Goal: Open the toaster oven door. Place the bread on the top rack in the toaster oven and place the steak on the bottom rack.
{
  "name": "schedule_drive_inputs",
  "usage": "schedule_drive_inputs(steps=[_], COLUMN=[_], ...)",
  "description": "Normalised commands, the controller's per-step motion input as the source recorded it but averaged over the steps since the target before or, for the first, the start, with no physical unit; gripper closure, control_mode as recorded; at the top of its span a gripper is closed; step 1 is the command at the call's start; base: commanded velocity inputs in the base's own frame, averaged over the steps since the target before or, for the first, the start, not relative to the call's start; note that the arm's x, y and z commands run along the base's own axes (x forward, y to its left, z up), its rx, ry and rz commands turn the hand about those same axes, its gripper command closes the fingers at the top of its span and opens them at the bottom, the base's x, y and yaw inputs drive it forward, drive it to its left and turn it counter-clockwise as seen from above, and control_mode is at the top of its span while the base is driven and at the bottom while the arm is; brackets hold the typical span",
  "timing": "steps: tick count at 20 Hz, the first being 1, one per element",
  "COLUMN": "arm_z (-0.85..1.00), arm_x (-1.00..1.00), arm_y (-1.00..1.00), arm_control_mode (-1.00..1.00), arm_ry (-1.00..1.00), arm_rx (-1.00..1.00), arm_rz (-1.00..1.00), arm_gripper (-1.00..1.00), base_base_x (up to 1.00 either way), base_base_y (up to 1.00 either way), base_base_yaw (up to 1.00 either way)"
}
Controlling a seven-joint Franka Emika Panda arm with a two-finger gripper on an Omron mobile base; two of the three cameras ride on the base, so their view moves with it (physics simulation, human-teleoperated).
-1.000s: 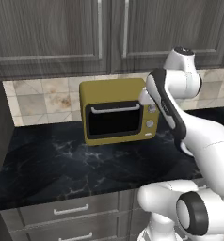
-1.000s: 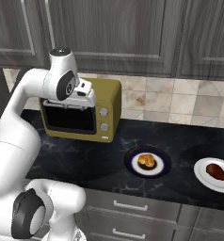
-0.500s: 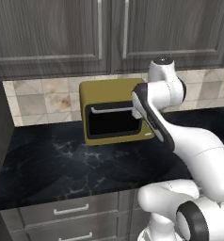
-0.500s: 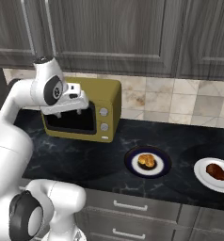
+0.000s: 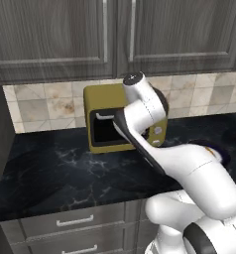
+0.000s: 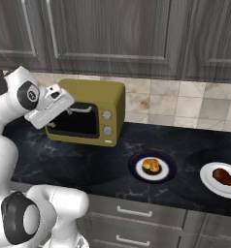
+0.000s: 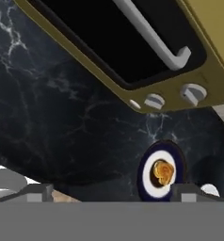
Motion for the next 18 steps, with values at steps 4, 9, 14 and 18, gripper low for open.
schedule_drive_inputs(steps=[4, 9, 14, 18], arm_z=[-0.04, -0.1, -0.19, -0.23], arm_x=[0.0, 0.0, 0.0, 0.06], arm_y=[0.0, 0.06, 0.29, 0.19], arm_control_mode=[-1.0, -1.0, -1.0, -1.0], arm_ry=[-0.05, -0.12, -0.15, -0.14], arm_rx=[-0.13, -0.11, -0.15, -0.11], arm_rz=[0.28, 0.26, 0.18, 0.19], arm_gripper=[-1.0, -1.0, -1.0, -1.0], base_base_x=[0.0, 0.0, 0.0, 0.0], base_base_y=[0.0, 0.0, 0.0, 0.0], base_base_yaw=[0.0, 0.0, 0.0, 0.0])
